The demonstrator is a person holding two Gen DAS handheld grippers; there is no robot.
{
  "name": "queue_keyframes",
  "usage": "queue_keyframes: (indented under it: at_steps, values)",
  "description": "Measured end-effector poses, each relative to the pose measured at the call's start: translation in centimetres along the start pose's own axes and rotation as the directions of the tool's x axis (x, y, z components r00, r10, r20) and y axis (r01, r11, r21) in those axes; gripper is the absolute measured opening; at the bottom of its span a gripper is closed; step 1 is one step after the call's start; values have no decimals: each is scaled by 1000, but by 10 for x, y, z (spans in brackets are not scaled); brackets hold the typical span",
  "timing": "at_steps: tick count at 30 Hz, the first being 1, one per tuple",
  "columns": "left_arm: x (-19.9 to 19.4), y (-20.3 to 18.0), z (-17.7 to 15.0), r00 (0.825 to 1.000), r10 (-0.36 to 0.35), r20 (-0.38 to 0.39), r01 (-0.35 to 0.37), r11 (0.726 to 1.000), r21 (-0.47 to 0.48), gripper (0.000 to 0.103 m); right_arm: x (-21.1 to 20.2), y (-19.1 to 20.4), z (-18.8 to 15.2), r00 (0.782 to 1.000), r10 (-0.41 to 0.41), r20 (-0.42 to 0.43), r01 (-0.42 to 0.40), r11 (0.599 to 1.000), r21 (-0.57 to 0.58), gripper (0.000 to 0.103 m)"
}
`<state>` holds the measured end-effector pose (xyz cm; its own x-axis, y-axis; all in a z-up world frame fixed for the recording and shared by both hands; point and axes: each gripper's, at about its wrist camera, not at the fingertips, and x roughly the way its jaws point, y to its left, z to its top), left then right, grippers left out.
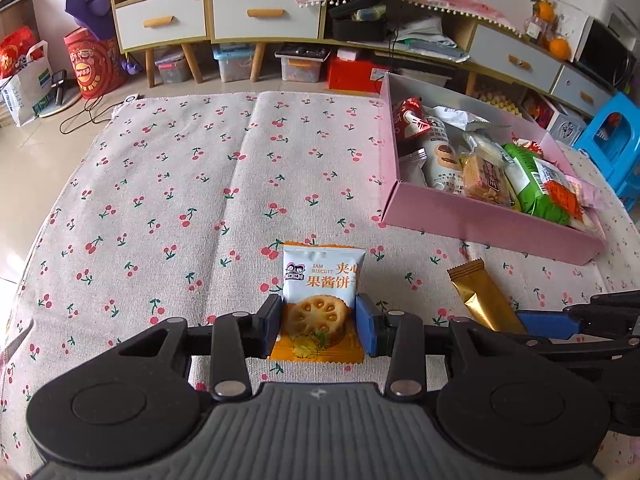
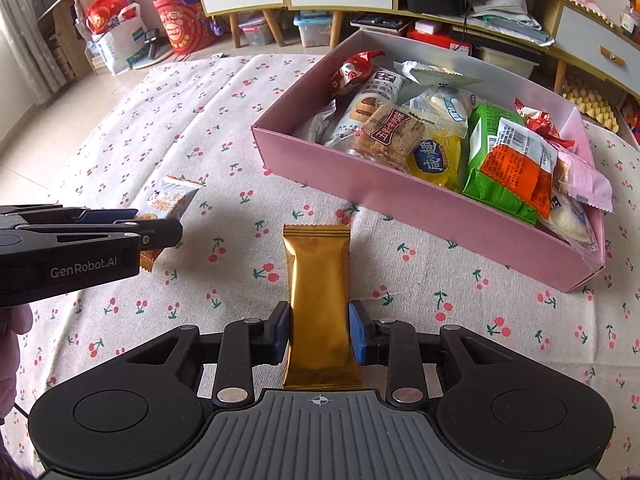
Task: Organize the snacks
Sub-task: 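Carry both packets over the pink box, lower them in and open both tools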
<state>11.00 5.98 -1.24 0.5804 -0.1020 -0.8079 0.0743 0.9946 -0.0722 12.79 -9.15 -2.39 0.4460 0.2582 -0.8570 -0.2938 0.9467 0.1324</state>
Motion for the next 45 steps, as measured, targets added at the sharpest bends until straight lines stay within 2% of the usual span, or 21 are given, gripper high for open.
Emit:
queue_keyframes:
  at_steps: [10,22,26,30,35,45]
  values:
    - [-4,-9,5,1000,-23,9,23,1000,5,36,-17,-21,1,999,39,11,-40,995,90,29]
    - [-6,-21,14,998,-56,24,56,998,2,36,-43,-50,6,993,109,42,-116,969,219,29]
    - [-6,-23,19,997,-77,28,77,997,-14,36,-58,-61,15,987,139,82,-156,955,251,29]
    - [-3,-25,22,996,-90,29,91,996,-27,36,-63,-80,34,988,97,118,-128,948,293,29]
    - [1,-33,25,994,-109,21,109,993,-34,36,-50,-112,67,989,38,141,-87,928,363,29]
    - [2,-37,30,990,-139,24,141,988,-68,36,-13,-149,115,991,-32,130,-29,896,444,29]
